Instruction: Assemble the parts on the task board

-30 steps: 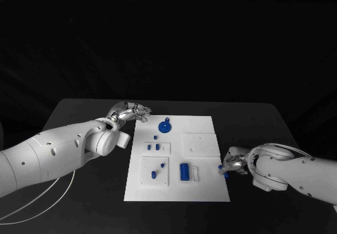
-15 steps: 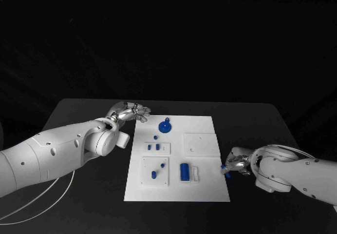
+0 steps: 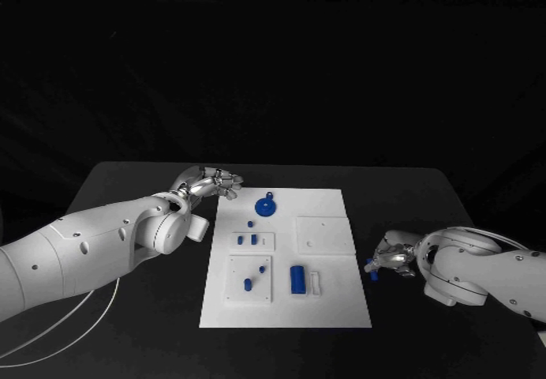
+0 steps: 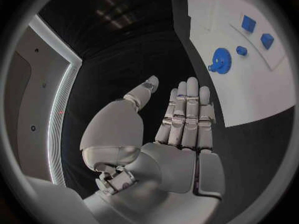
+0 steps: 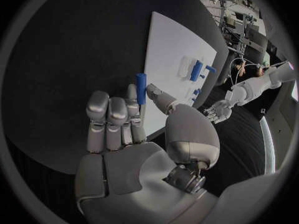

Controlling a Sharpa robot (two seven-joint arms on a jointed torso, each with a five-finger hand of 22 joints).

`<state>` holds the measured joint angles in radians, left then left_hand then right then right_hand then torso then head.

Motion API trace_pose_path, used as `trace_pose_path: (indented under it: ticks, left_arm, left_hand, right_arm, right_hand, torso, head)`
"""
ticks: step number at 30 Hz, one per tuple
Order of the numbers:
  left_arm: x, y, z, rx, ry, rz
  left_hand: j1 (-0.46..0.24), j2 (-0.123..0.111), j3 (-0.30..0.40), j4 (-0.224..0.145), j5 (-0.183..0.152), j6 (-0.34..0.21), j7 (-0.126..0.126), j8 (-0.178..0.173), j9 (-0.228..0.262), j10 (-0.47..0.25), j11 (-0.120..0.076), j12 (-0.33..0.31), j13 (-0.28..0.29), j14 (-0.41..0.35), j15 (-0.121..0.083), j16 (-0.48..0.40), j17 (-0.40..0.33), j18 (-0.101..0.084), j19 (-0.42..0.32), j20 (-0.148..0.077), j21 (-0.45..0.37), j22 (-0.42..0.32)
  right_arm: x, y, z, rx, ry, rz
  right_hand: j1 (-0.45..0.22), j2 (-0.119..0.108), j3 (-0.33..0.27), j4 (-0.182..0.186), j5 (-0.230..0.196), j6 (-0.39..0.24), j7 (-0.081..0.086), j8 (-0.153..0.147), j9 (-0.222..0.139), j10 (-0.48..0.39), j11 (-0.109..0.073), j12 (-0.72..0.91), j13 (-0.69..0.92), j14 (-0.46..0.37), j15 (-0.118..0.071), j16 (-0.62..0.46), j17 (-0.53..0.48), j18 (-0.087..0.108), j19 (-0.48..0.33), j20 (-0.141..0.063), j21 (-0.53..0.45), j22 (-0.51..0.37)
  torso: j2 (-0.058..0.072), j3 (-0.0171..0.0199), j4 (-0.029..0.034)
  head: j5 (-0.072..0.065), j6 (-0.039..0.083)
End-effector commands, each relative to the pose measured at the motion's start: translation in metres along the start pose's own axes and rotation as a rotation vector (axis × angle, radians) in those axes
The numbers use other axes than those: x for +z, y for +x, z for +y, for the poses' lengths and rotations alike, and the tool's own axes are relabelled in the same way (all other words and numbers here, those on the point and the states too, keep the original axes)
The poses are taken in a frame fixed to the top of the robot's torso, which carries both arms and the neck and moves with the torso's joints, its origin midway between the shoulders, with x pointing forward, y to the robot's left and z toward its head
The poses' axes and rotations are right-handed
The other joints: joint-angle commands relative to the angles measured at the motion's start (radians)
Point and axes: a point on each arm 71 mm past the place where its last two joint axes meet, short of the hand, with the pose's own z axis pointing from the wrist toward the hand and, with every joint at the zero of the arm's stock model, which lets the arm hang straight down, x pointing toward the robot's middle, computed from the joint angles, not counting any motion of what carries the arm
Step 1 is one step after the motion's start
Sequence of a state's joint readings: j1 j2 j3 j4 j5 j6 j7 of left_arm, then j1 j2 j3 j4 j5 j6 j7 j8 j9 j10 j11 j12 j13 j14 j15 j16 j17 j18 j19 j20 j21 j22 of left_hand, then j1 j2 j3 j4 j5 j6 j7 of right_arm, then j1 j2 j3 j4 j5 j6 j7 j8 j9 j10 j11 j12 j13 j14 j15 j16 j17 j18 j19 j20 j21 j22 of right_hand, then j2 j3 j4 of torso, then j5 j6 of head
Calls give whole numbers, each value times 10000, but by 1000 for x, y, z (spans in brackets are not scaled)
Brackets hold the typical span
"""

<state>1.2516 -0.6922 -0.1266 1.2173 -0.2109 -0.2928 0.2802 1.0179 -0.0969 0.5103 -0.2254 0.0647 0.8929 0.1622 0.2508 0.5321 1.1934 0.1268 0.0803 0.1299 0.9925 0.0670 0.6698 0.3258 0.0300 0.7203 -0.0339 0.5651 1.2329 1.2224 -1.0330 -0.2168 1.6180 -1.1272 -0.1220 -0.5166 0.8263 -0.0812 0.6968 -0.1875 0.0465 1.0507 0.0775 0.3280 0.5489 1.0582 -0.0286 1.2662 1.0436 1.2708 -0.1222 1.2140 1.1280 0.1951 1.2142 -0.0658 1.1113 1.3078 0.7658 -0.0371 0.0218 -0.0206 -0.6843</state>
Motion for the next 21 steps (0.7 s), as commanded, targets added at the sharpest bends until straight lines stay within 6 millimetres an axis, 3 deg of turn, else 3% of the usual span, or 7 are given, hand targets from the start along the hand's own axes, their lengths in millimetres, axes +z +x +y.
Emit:
trace_pose_path:
  ticks: [1, 8, 14, 21]
  left_arm:
    - [0, 3, -1, -90, 76, 152]
    - [0, 4, -2, -103, 111, 190]
    - [0, 5, -2, -107, 117, 202]
    - [1, 5, -2, -112, 101, 221]
  left_hand:
    - [-25, 55, -7, 42, -23, -92, -6, 61, -18, -73, -2, -11, -14, 67, -10, -43, 11, 24, 45, 6, -42, 14]
    - [-30, 58, -6, 52, -22, -87, -9, 66, -19, -71, -3, -9, -14, 67, -10, -49, 19, 24, 45, 5, -48, 17]
    - [-35, 63, -6, 61, -21, -86, -10, 69, -21, -68, -4, -7, -15, 70, -11, -53, 27, 24, 47, 5, -51, 20]
    - [-33, 65, -5, 63, -19, -87, -11, 70, -23, -68, -6, -7, -15, 71, -12, -57, 33, 25, 48, 4, -54, 23]
  right_arm:
    - [-3, 11, 10, 805, -4, 994]
    - [-1, 23, 38, 943, -460, 1532]
    - [4, 31, 56, 905, -772, 1718]
    - [10, 46, 75, 873, -1131, 1952]
  right_hand:
    - [-26, 176, 16, 76, 25, 114, 33, 43, -25, 98, 11, -62, -10, 71, -46, -47, -2, 667, 37, 18, 48, 81]
    - [-74, 224, 33, 66, 25, 128, 26, 32, -42, 113, 3, -73, -1, 88, -58, -52, -5, 667, 42, 12, 48, 81]
    - [-89, 220, 41, 21, 25, 138, 21, 28, -52, 121, -2, -77, 8, 96, -64, -54, -5, 667, 44, 6, 50, 82]
    - [-107, 202, 55, -62, 25, 153, 17, 20, -68, 132, -7, -83, 23, 106, -72, -60, -5, 667, 49, -3, 52, 83]
  torso:
    - [2, -2, 15]
    - [14, -11, 20]
    - [14, -16, 19]
    - [12, -7, 20]
  head:
    - [27, 29]
    - [22, 21]
    - [154, 46]
    - [179, 51]
